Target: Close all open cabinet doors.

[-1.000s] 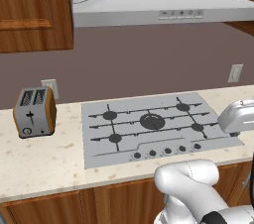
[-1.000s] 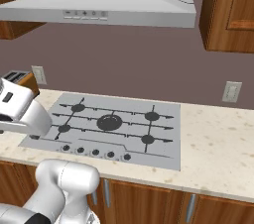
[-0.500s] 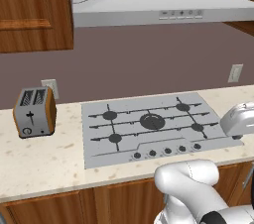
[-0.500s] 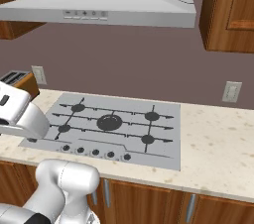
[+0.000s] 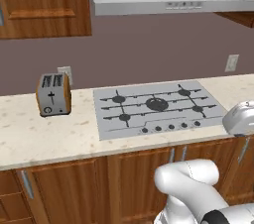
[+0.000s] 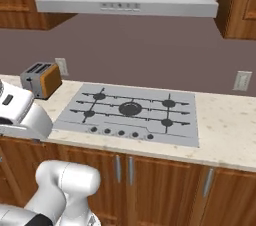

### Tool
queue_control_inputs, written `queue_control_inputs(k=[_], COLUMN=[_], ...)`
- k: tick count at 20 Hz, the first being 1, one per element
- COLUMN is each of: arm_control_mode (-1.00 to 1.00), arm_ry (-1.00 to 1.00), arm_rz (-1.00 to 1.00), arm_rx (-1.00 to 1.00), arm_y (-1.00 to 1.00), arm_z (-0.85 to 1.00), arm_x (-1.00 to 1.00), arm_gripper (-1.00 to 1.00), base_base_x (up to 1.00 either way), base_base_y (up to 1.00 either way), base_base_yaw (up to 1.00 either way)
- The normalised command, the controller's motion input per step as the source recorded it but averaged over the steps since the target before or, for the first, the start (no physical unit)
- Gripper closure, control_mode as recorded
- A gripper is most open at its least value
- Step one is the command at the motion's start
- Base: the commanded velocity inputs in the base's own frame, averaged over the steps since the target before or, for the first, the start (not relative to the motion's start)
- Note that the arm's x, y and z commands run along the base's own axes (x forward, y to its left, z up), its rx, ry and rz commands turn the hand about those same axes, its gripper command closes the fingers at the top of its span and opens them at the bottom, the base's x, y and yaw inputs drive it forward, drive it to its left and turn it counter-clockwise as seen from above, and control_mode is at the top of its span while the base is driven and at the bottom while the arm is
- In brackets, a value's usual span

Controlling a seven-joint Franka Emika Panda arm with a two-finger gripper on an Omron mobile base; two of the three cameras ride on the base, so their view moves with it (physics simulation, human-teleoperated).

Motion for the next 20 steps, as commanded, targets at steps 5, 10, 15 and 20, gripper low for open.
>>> queue_control_inputs(k=[5,10,15,20], arm_control_mode=[1.0,1.0,1.0,1.0], arm_ry=[0.0,0.0,0.0,0.0], arm_rz=[0.0,0.0,0.0,0.0], arm_rx=[0.0,0.0,0.0,0.0], arm_y=[0.0,0.0,0.0,0.0], arm_z=[0.0,0.0,0.0,0.0], arm_x=[0.0,0.0,0.0,0.0], arm_gripper=[-1.0,-1.0,-1.0,-1.0], base_base_x=[-0.13,0.0,0.0,0.0], base_base_y=[1.0,1.0,1.0,1.0], base_base_yaw=[0.0,0.0,-0.02,0.0])
